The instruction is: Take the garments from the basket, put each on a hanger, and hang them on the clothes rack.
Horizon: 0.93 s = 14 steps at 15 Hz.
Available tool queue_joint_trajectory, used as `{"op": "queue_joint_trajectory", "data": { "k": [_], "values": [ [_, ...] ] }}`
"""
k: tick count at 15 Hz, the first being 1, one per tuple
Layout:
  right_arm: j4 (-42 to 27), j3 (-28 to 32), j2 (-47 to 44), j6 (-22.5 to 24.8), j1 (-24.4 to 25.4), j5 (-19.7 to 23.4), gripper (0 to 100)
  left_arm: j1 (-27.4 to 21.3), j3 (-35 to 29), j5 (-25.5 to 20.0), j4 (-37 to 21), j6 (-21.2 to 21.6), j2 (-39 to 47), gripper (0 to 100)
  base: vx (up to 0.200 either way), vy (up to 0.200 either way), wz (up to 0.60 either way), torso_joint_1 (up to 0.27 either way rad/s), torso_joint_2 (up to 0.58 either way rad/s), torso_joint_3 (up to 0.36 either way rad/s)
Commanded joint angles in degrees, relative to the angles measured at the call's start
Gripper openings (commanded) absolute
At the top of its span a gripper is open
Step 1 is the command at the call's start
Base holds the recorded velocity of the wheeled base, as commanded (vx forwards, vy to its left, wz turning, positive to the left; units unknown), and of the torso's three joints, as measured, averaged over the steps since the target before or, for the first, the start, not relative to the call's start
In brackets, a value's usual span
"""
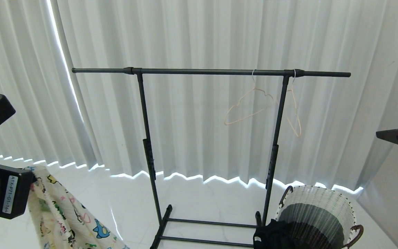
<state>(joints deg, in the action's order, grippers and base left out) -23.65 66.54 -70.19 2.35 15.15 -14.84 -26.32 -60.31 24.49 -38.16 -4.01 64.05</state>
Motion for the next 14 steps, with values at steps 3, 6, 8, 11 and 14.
{"op": "queue_joint_trajectory", "data": {
  "k": [3,6,8,11,14],
  "values": [
    [1.0,-0.1,-0.7,0.0,0.1,-0.3,100,0.0,0.0,0.0,0.0,0.1,0.1,0,0.0,0.0,0.0,0.232,-0.51,-0.281],
    [4.3,-0.2,-1.9,0.0,0.1,-0.1,100,-0.2,-0.1,0.0,0.0,0.2,0.0,0,0.067,0.0,0.0,0.12,-0.27,-0.146],
    [6.5,-0.1,-3.1,0.1,0.1,-0.1,100,-0.3,-0.2,-0.1,0.0,0.3,0.0,0,0.2,0.0,0.0,0.019,-0.07,-0.031],
    [7.7,0.1,-4.4,0.1,0.1,-0.1,100,-0.6,-0.4,-0.1,0.0,0.2,-0.2,0,0.2,0.0,0.0,0.015,-0.01,-0.009],
    [8.3,0.2,-5.5,0.1,0.1,0.0,100,-1.4,-0.8,0.0,0.0,0.2,-0.2,0,0.2,0.0,0.0,0.006,0.0,-0.002]
  ]
}}
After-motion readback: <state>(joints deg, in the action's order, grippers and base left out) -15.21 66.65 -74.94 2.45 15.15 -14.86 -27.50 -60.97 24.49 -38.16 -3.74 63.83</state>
